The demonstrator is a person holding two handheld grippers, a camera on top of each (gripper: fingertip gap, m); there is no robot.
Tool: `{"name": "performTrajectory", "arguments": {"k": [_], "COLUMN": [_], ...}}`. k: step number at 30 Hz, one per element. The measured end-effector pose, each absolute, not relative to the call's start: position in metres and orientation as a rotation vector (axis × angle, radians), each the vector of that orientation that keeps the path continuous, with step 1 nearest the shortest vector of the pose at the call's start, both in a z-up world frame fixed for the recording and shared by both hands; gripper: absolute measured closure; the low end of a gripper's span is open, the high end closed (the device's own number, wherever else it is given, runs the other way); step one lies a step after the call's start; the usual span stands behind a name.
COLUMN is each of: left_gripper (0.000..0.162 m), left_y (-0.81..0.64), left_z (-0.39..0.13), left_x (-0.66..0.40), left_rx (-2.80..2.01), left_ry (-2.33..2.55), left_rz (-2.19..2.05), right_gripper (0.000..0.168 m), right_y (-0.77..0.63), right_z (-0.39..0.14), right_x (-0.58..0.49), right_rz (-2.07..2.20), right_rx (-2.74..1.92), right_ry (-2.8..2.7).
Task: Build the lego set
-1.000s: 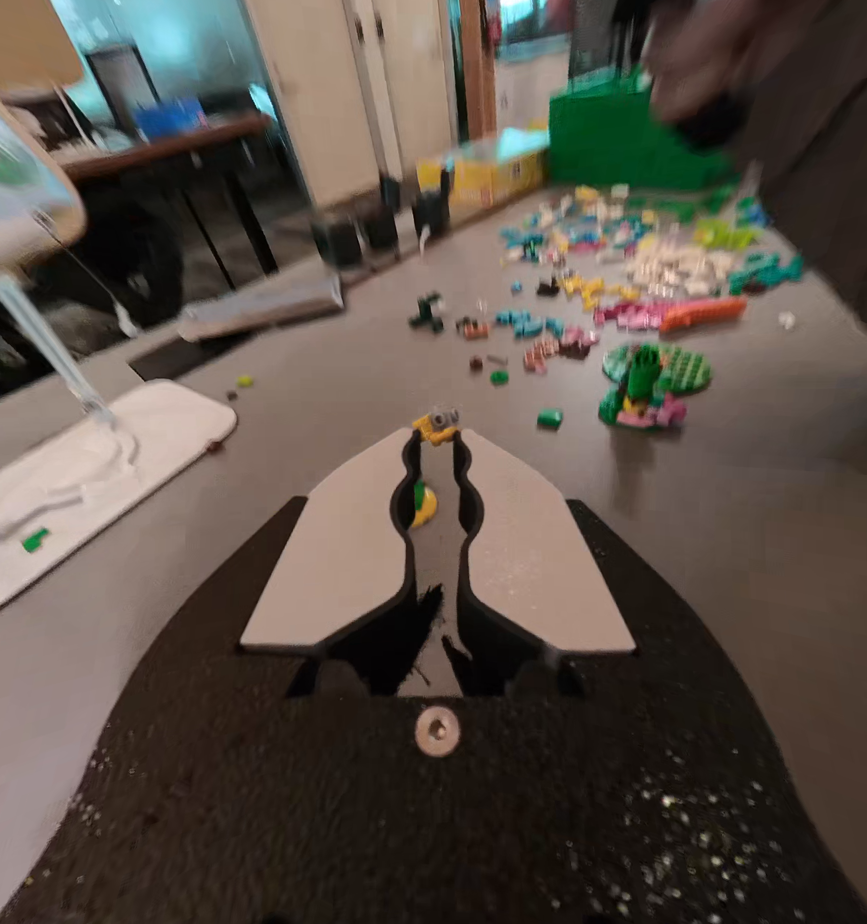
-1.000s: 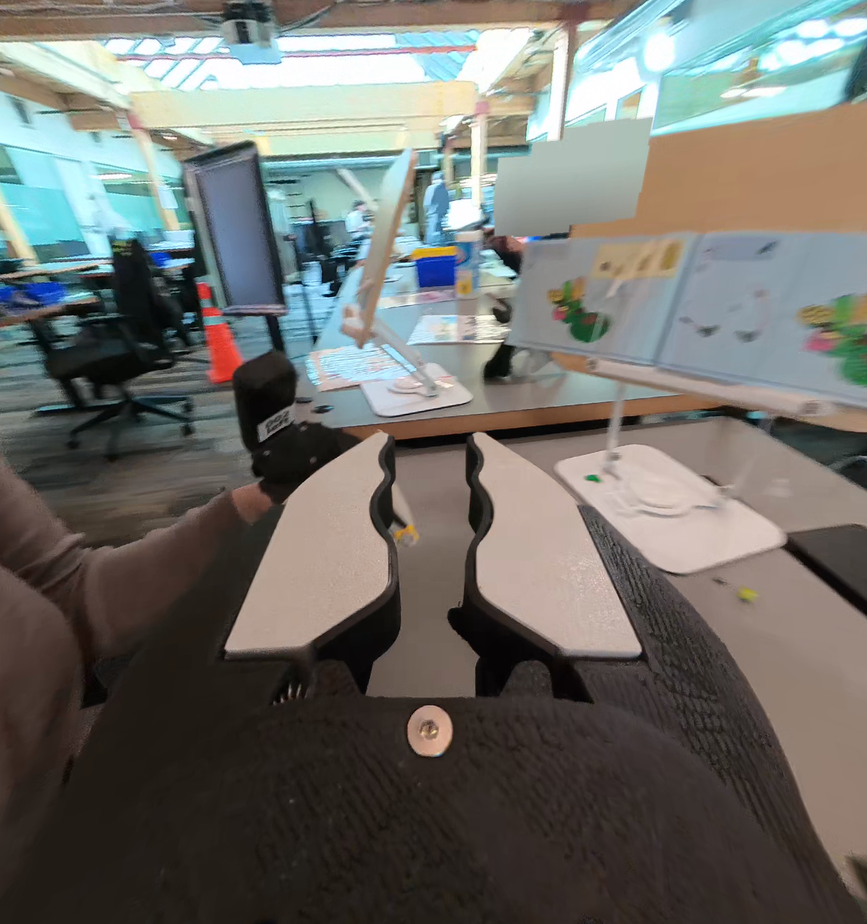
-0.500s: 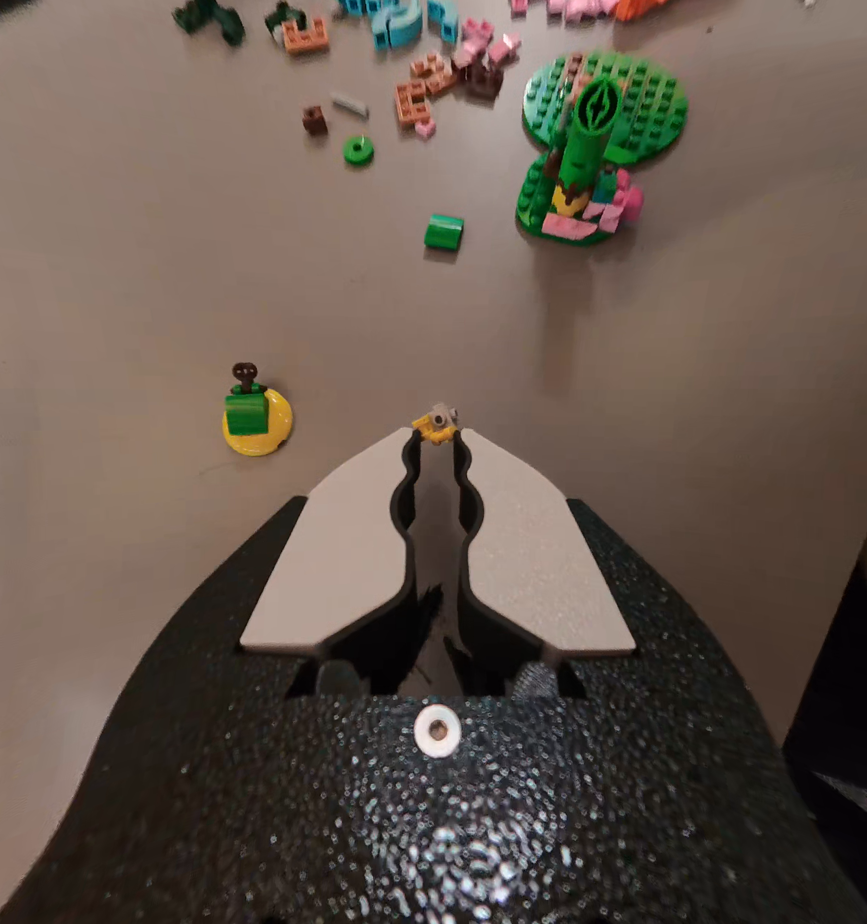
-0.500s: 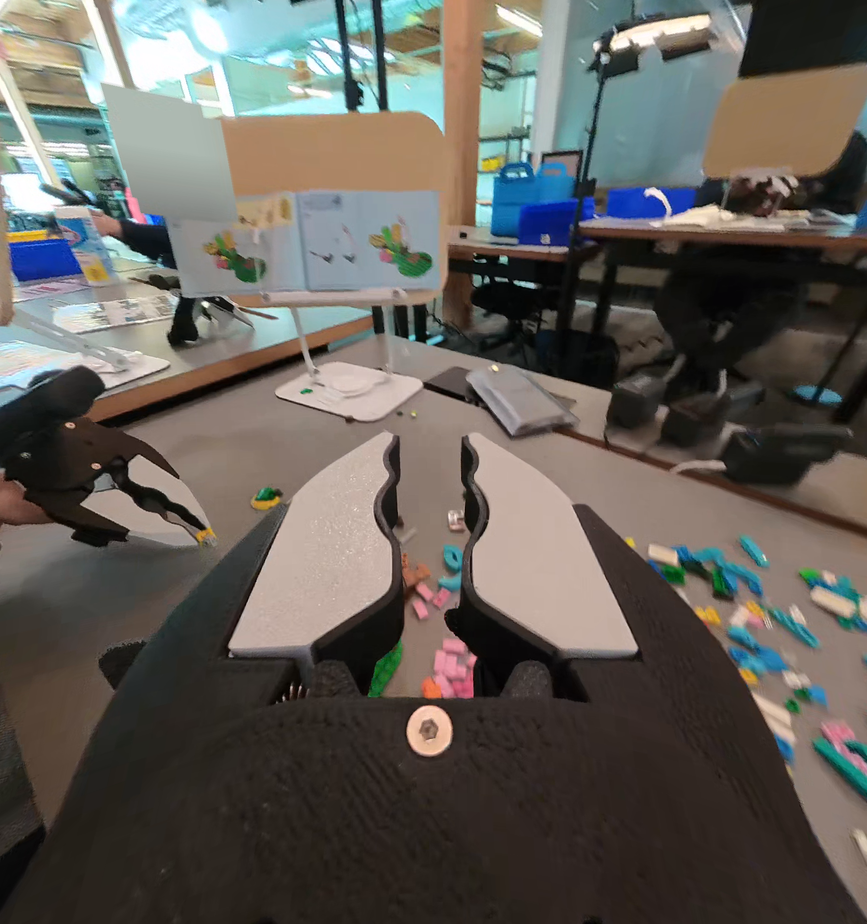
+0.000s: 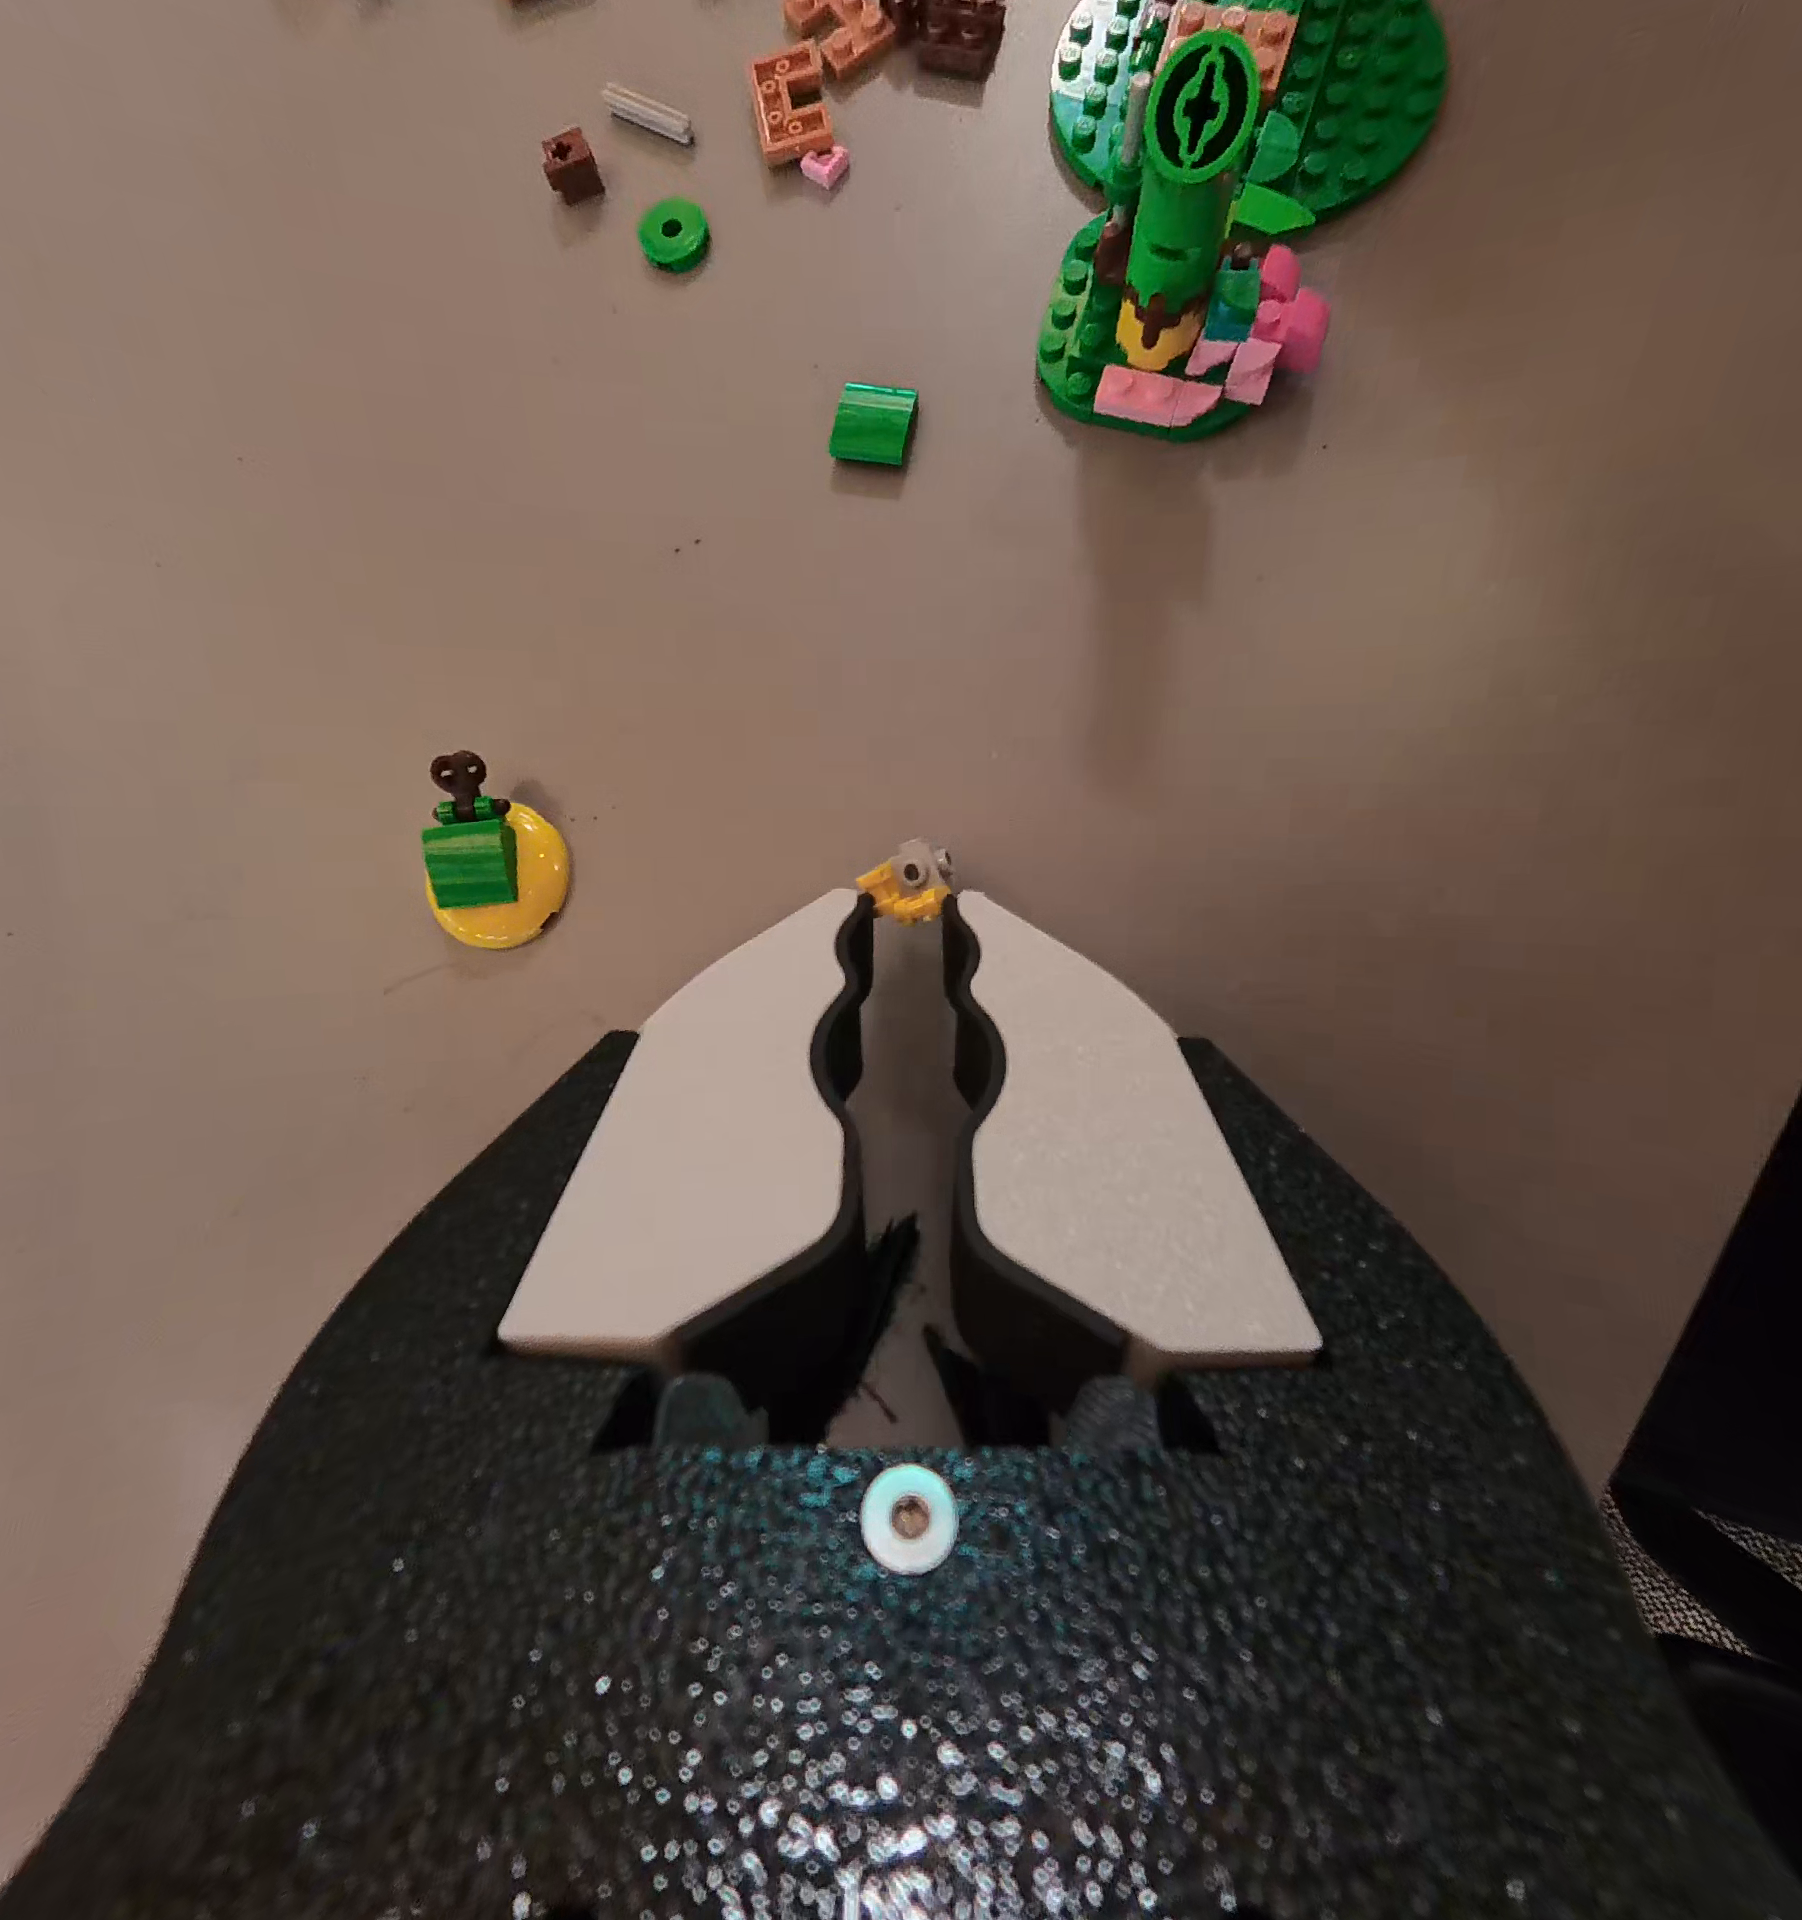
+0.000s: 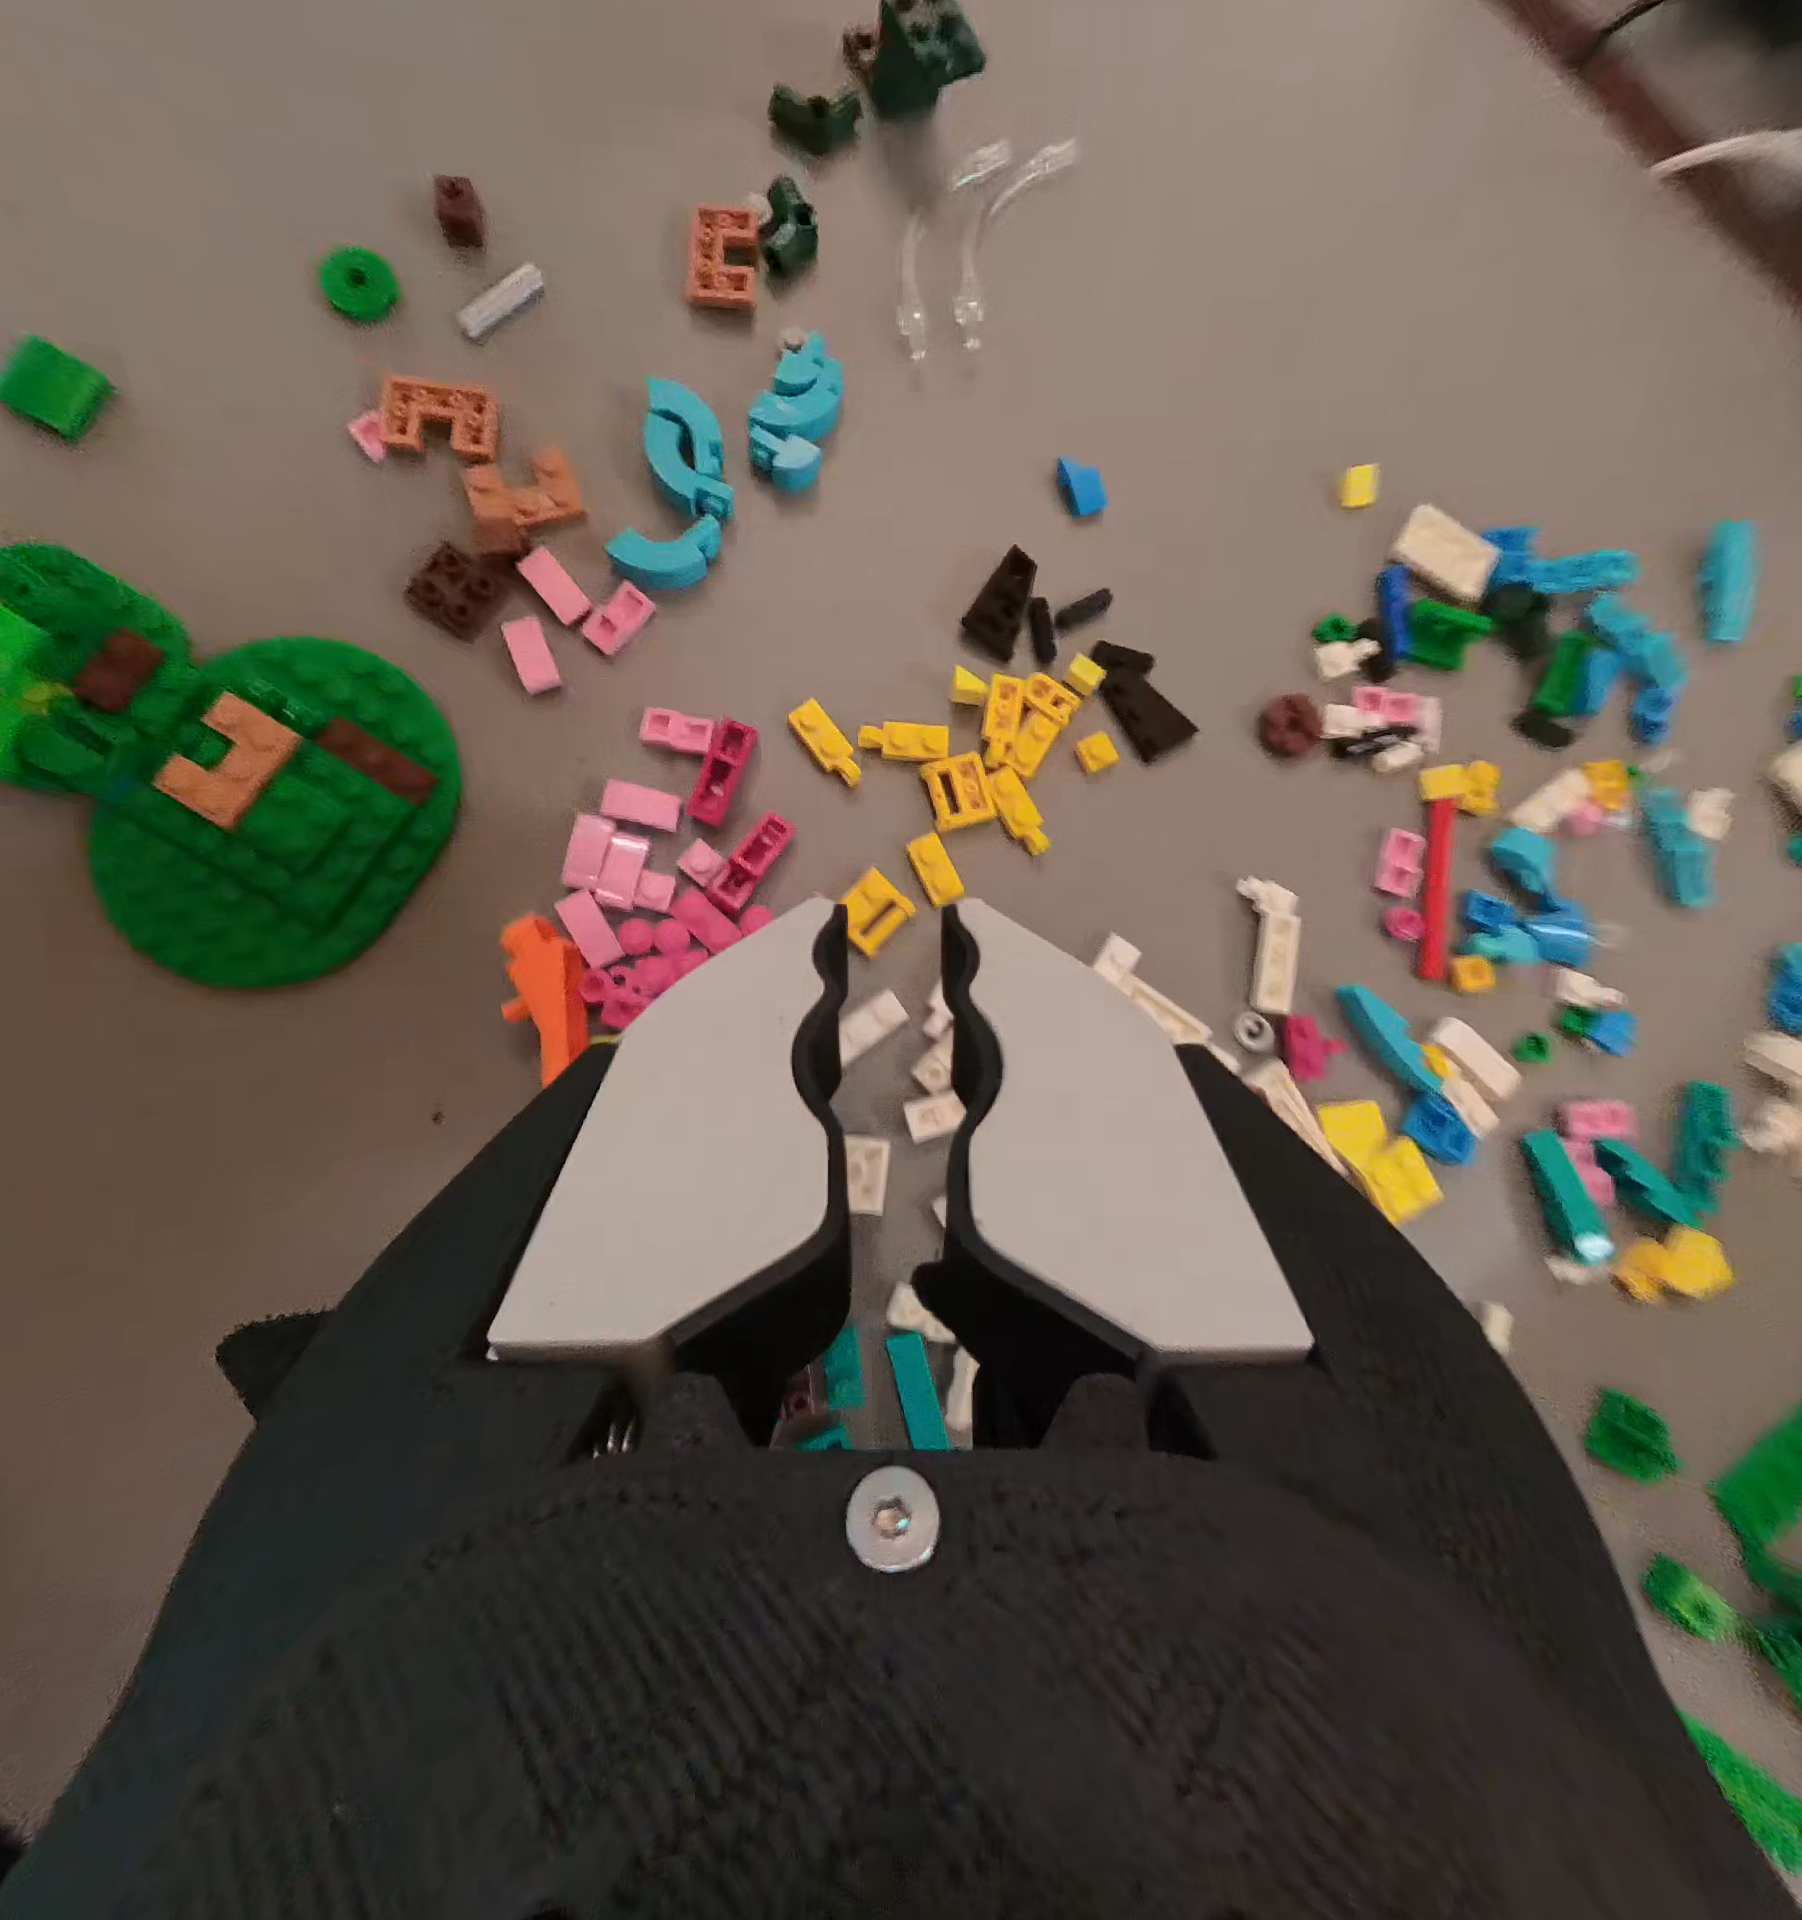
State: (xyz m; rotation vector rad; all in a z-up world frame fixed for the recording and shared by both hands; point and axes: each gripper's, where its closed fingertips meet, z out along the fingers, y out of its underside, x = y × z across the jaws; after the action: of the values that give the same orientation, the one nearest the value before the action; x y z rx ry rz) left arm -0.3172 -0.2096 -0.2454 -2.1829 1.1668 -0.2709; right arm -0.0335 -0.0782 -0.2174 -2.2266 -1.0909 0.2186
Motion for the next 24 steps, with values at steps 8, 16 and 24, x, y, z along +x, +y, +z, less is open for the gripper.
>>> {"name": "performTrajectory", "arguments": {"k": [8, 16, 24], "left_gripper": [0.150, 0.150, 0.150], "left_y": [-0.211, -0.211, -0.212], "left_z": [-0.244, -0.246, -0.247], "left_x": [-0.321, -0.319, -0.319], "left_rx": [-2.188, -2.192, -2.196], "left_ry": [1.150, 1.159, 1.159], "left_rz": [-0.283, -0.301, -0.313], "right_gripper": [0.159, 0.161, 0.161], "right_y": [-0.069, -0.059, -0.057], "right_z": [-0.240, -0.248, -0.253], "right_x": [-0.034, -0.040, -0.052], "right_rz": [0.225, 0.195, 0.156], "right_rx": [-2.384, -2.372, -2.298], "right_ry": [-1.417, -1.491, -1.641]}}
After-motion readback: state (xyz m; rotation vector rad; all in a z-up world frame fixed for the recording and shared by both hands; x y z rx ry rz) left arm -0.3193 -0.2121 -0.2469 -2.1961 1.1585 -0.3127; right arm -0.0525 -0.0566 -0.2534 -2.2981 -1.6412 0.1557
